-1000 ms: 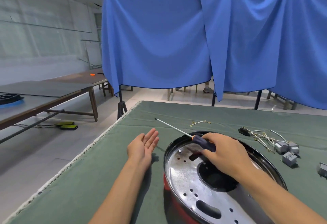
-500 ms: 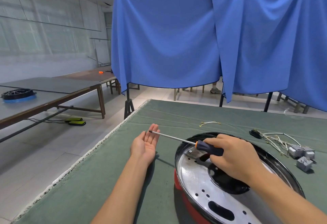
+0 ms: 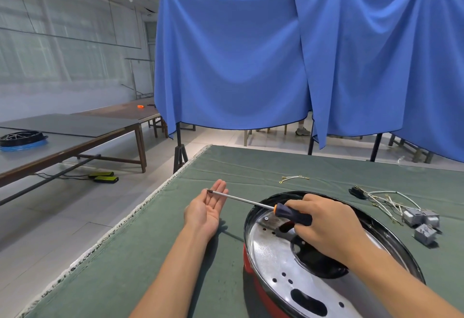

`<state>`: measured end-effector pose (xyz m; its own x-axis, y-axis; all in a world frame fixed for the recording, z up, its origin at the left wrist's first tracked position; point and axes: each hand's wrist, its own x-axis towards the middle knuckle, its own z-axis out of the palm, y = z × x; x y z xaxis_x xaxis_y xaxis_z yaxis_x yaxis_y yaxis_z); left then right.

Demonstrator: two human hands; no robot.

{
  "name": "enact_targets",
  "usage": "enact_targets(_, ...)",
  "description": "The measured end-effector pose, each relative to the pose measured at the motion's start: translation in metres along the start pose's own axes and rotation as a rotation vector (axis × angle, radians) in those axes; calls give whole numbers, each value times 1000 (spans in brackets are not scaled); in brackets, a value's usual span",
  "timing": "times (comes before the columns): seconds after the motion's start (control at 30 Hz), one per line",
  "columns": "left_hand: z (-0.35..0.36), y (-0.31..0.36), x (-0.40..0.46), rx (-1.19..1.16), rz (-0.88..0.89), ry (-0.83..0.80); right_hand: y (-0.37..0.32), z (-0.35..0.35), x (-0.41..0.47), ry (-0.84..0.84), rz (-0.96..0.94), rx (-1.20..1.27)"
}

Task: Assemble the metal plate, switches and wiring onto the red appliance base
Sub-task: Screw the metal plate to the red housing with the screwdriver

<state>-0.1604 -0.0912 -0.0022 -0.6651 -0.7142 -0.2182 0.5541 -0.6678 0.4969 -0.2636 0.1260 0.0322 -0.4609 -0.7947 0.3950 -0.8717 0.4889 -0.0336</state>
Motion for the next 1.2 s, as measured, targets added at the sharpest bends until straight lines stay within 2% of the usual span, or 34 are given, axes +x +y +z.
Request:
enact_targets(0.3,1,-4,-1,39,42,-2,1,-1,0,2,3,7)
enact_targets(0.47,2,-6,2,61,97,-3,4,2,-1,-50,18,116)
enact_targets(0.67,5,-7,0,-38,25,11,7,2,0,14,-49,150)
enact_targets(0.73,10,-6,-7,-8,6,5,6,3,1,45,-32,159)
enact_targets(0.8,18,-7,-17,173,-8,2,6,3,2,75,29,192)
enact_targets(0.93,34,-10,-48,1054,111,11,11,4,2,137,199,276)
enact_targets(1.0,33,-10,-68,1369,113,-32,15,4,1,134,247,284)
enact_targets(1.13,29,-9,-112,1735,-138,-195,18,-3,2,126,313,326)
enact_targets(1.2,28,-11,-120,1823,-163,-264,14,-5,2,118,328,362)
